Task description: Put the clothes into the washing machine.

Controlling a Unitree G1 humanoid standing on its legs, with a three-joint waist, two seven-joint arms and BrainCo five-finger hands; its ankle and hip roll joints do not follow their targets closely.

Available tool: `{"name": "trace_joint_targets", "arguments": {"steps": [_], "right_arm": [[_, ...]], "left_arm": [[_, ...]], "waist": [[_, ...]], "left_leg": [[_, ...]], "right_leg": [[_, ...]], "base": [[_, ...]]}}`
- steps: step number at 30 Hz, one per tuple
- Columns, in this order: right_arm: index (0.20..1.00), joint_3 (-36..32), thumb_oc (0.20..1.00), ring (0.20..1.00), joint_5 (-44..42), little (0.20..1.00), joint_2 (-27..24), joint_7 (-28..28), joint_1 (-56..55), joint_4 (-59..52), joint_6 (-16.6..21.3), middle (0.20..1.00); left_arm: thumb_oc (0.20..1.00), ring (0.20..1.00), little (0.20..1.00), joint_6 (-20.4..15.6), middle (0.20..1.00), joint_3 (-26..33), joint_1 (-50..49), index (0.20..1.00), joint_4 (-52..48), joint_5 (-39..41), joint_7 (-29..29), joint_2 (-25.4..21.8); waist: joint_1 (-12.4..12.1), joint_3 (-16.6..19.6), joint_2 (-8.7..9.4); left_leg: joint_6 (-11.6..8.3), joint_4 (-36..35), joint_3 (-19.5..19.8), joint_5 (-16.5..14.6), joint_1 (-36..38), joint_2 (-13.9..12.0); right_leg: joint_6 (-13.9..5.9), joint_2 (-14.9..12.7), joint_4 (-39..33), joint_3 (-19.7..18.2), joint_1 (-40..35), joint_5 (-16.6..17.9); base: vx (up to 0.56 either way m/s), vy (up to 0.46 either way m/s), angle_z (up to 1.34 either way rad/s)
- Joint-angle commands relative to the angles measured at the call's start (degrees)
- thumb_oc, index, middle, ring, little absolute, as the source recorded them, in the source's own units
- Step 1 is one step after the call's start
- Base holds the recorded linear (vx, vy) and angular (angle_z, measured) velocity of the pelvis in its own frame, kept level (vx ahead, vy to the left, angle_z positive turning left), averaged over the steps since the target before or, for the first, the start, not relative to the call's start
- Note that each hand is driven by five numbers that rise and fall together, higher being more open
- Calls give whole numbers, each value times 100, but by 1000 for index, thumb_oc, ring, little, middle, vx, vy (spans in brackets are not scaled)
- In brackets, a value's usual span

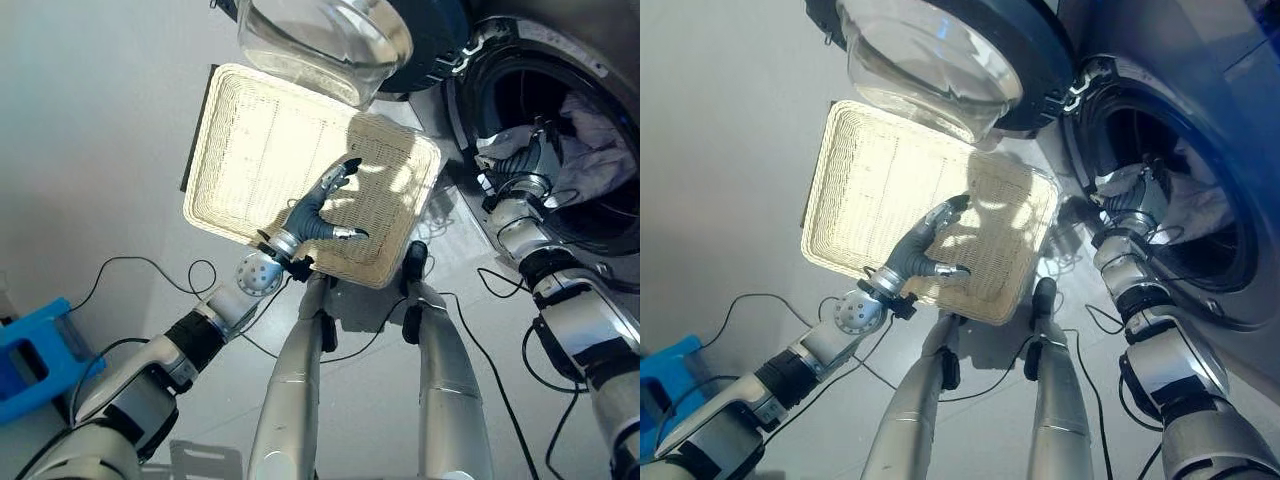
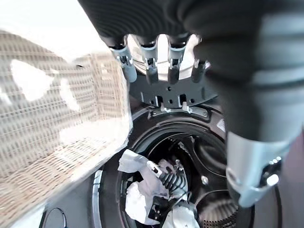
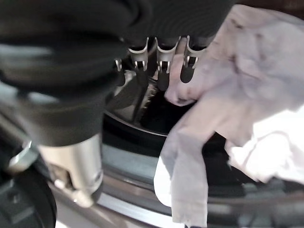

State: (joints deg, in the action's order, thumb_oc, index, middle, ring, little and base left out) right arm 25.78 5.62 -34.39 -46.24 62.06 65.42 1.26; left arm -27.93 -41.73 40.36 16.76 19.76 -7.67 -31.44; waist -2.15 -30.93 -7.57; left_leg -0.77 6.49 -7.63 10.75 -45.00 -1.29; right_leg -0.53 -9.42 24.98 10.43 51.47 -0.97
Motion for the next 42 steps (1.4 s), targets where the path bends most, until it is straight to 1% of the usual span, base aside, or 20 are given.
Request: {"name": "trace_joint_targets", "arguments": {"steps": [1,6,9,10,13,14,15,17,18,22,27,31,32,33,35,37,42], "right_arm": [[1000,159,1000,1000,-226,1000,-526,-260,312,19,-158,1000],[1000,69,1000,1000,-545,1000,-565,-172,423,124,-180,1000],[1000,115,1000,1000,-611,1000,-602,73,588,210,-296,1000],[1000,118,1000,1000,-612,1000,-604,76,592,213,-295,1000],[1000,286,1000,1000,-745,1000,-616,521,759,352,-560,1000],[1000,292,1000,1000,-786,1000,-615,585,779,366,-616,1000],[1000,305,1000,1000,-836,1000,-596,783,826,454,-815,1000],[1000,324,1000,1000,-908,1000,-587,855,855,521,-884,1000],[1000,341,1000,1000,-969,1000,-584,983,899,622,-1037,1000],[1000,353,1000,1000,-1095,1000,-580,1177,949,832,-1209,1000],[1000,371,1000,1000,-1177,1000,-613,1364,1009,934,-1304,1000],[1000,351,1000,1000,-1233,1000,-658,1814,1001,1022,-1471,1000],[1000,351,1000,1000,-1233,1000,-658,1814,1001,1022,-1471,1000],[1000,367,1000,1000,-1264,1000,-653,2021,1014,1102,-1566,1000],[1000,412,1000,1000,-1277,1000,-657,2133,1028,1166,-1678,1000],[1000,423,1000,1000,-1326,1000,-662,2145,1039,1206,-1698,1000],[1000,387,1000,1000,-1386,1000,-729,1790,1107,1192,-1464,1000]], "left_arm": [[1000,1000,1000,-332,1000,-20,117,1000,-532,-125,-130,157],[1000,1000,1000,-323,1000,-76,180,1000,-583,-92,-222,118],[1000,1000,1000,-294,1000,-101,243,1000,-636,-111,-278,133],[1000,1000,1000,-293,1000,-100,245,1000,-638,-112,-279,134],[1000,1000,1000,-337,1000,-127,287,1000,-664,-113,-326,127],[1000,1000,1000,-342,1000,-129,284,1000,-676,-115,-324,126],[1000,1000,1000,-364,1000,-121,276,1000,-692,-110,-293,123],[1000,1000,1000,-358,1000,-132,276,1000,-707,-134,-302,138],[1000,1000,1000,-344,1000,-146,282,1000,-720,-175,-309,157],[1000,1000,1000,-378,1000,-175,283,1000,-759,-240,-355,176],[1000,1000,1000,-391,1000,-173,245,1000,-857,-339,-401,211],[1000,1000,1000,-366,1000,-133,194,1000,-992,-401,-371,207],[1000,1000,1000,-366,1000,-133,194,1000,-992,-401,-371,207],[1000,1000,1000,-339,1000,-107,194,1000,-1020,-445,-364,234],[1000,1000,1000,-352,1000,-126,202,1000,-1013,-480,-390,250],[1000,1000,1000,-340,1000,-137,200,1000,-1019,-544,-427,289],[1000,1000,1000,-280,1000,-152,203,1000,-1096,-598,-494,300]], "waist": [[-65,113,-316],[-87,113,-374],[-114,113,-428],[-113,113,-430],[-147,113,-477],[-156,113,-484],[-185,113,-506],[-197,113,-521],[-214,113,-540],[-247,113,-603],[-280,113,-666],[-297,113,-705],[-297,113,-705],[-303,113,-712],[-305,113,-714],[-303,113,-720],[-309,113,-756]], "left_leg": [[-89,729,-286,-781,-136,309],[-91,730,-262,-761,-248,329],[-94,718,-246,-730,-310,348],[-93,719,-245,-730,-312,348],[-99,706,-232,-700,-382,355],[-99,711,-227,-701,-395,355],[-104,717,-217,-701,-429,358],[-103,707,-214,-694,-440,360],[-104,704,-205,-686,-466,366],[-102,697,-196,-664,-544,369],[-101,670,-185,-640,-637,394],[-114,677,-163,-630,-719,411],[-114,677,-163,-630,-719,411],[-122,673,-172,-618,-757,409],[-127,663,-190,-602,-786,398],[-132,645,-198,-589,-797,396],[-134,588,-203,-562,-785,407]], "right_leg": [[-540,12,-389,496,-93,538],[-555,-18,-399,485,23,574],[-570,-49,-413,479,99,603],[-570,-50,-412,479,101,604],[-571,-69,-403,466,204,626],[-571,-76,-397,464,217,624],[-572,-98,-391,471,254,628],[-571,-104,-391,476,273,634],[-571,-113,-383,477,307,639],[-577,-146,-357,467,412,657],[-584,-170,-397,453,521,697],[-593,-178,-380,420,631,712],[-593,-178,-380,420,631,712],[-595,-184,-399,414,674,731],[-600,-197,-424,418,698,753],[-603,-197,-446,413,713,768],[-618,-180,-440,386,735,781]], "base": [[0,0,0],[3,-3,2],[0,0,0],[0,0,0],[0,0,0],[0,0,0],[0,0,0],[6,-6,2],[13,-16,3],[4,0,2],[-1,-3,1],[0,0,0],[-15,-1,4],[-17,-3,3],[-13,-4,2],[0,0,0],[0,0,0]]}}
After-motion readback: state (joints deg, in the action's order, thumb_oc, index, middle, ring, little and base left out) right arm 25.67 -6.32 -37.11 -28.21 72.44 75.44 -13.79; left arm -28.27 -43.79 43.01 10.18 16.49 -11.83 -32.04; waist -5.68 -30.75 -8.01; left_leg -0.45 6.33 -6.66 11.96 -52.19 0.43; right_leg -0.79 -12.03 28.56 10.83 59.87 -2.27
